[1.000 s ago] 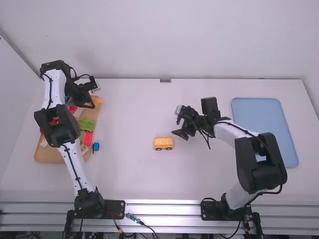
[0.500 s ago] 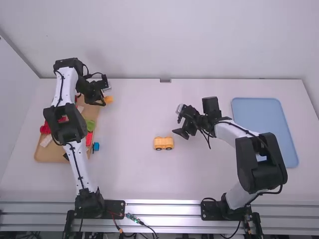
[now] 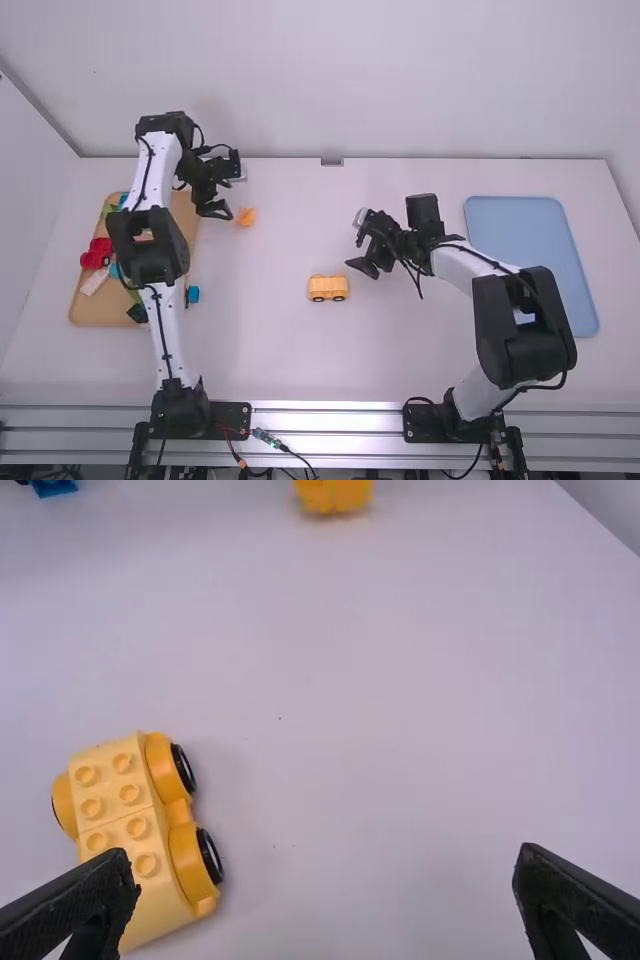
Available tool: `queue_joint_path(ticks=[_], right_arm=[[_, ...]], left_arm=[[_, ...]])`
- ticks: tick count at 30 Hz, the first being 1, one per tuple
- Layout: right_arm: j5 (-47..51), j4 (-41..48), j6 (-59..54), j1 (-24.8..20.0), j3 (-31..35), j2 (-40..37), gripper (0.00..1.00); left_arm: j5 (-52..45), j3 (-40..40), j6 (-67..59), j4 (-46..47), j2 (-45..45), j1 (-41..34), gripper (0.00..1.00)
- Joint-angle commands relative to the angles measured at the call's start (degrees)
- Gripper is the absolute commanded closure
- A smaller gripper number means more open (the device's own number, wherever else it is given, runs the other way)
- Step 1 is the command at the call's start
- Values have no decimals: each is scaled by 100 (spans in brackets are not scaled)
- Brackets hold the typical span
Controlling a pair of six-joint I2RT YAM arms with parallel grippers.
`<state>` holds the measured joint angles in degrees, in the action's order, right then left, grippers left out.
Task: Assemble lego blocks to make yellow taxi
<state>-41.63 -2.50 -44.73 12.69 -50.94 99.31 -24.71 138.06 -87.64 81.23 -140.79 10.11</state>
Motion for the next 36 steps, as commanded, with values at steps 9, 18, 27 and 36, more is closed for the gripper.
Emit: queue_joint_path(ticks=[9, 18, 27, 36], right_arm=[[-31, -4, 44, 12, -85, -138, 1], [-28, -26, 0, -34, -85, -138, 1], [-28, -44, 0, -34, -85, -138, 1], [299, 17, 70, -34, -85, -138, 1]], left_arm=[[683, -70, 883, -781, -11, 26, 1], [312, -310, 2435, -1642, -11, -63, 1], [749, -262, 3615, -1675, 44, -409, 1], [1973, -278, 4400, -2344, 313, -737, 1]])
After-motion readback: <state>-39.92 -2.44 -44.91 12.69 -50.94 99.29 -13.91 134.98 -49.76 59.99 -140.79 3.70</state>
